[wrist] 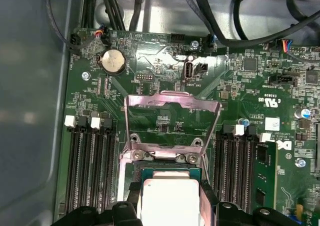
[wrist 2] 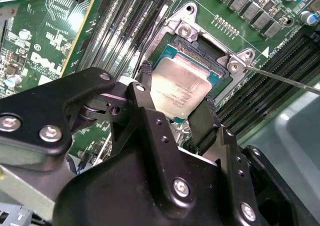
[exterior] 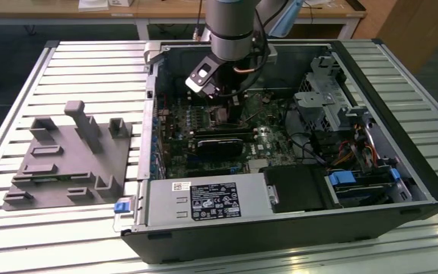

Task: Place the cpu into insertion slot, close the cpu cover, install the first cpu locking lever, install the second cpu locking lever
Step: 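Place the cpu into insertion slot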

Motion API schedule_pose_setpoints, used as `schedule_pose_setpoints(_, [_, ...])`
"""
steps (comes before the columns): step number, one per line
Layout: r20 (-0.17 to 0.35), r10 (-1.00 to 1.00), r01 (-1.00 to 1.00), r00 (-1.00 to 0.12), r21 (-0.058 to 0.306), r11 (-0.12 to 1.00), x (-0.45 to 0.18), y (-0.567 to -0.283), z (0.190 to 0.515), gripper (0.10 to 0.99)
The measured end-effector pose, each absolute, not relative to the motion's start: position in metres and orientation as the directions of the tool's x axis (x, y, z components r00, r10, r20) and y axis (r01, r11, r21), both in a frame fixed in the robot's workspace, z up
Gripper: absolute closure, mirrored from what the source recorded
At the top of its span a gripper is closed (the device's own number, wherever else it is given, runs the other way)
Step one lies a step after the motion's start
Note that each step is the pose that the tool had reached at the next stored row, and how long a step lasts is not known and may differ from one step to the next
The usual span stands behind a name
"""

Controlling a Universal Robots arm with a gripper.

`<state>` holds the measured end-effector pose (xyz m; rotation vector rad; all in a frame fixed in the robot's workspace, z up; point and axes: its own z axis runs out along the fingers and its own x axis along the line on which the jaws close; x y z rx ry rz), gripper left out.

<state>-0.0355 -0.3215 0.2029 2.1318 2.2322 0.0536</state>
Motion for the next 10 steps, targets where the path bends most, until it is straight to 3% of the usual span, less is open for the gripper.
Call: schedule_pose_setpoints(10, [-0.015, 0.999, 0.997, -0.042, 0.062, 0.043, -0.0358, -0.3208, 0.1976, 0.545])
